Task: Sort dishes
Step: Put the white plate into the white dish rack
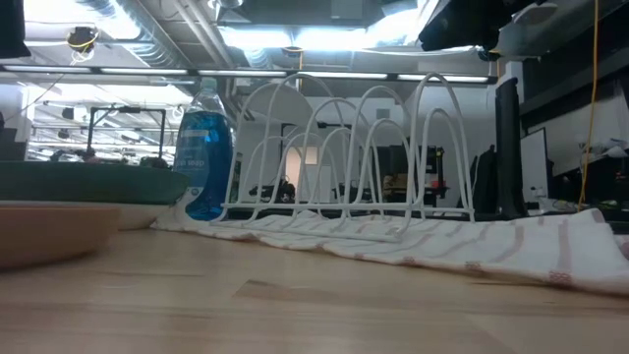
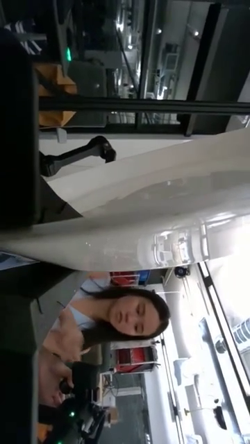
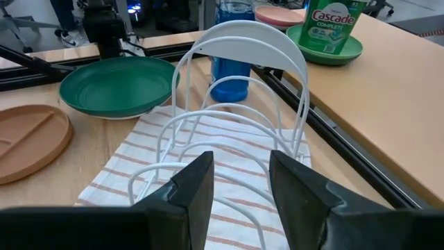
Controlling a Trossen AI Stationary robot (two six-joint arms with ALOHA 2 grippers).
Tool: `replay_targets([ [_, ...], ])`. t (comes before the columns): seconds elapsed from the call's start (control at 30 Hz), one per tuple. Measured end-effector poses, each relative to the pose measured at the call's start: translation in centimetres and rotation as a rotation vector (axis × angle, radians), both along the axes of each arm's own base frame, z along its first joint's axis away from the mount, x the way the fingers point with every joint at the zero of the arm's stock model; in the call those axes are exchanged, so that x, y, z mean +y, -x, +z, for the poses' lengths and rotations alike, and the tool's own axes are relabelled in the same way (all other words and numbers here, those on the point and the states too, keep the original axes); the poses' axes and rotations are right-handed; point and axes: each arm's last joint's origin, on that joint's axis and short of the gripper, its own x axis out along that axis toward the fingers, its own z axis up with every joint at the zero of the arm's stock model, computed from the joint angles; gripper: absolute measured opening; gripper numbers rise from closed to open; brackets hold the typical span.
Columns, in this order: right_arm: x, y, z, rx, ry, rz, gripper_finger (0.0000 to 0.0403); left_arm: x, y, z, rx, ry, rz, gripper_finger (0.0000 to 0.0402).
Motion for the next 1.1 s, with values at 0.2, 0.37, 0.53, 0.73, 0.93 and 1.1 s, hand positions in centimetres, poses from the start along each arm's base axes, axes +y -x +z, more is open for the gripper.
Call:
replay_targets([
  [0.2,0.0,0.0,0.01,0.0,0.0,0.0,0.0143,0.02,-0.29,-0.36,-0.001,-0.042,0.038,0.0033],
  [0.37,0.0,0.0,0.01,0.0,0.0,0.0,0.0143,0.04,-0.44,-0.53,-0.011,-0.068,0.064,0.0033],
  [0.53,0.0,0.0,0.01,-0.001,0.0,0.0,0.0143,0.19,-0.45,-0.48,-0.015,-0.062,0.091,0.0033],
  [0.73,0.0,0.0,0.01,0.0,0.0,0.0,0.0143,0.45,-0.53,-0.51,-0.008,-0.06,0.129,0.0033],
  [0.93,0.0,-0.01,0.0,0.0,0.0,0.0,0.0143,0.73,-0.64,-0.56,0.03,-0.025,0.155,0.0033],
  [1.1,0.0,-0.01,0.0,0.0,0.0,0.0,0.0143,0.99,-0.74,-0.56,0.07,0.034,0.183,0.0033],
])
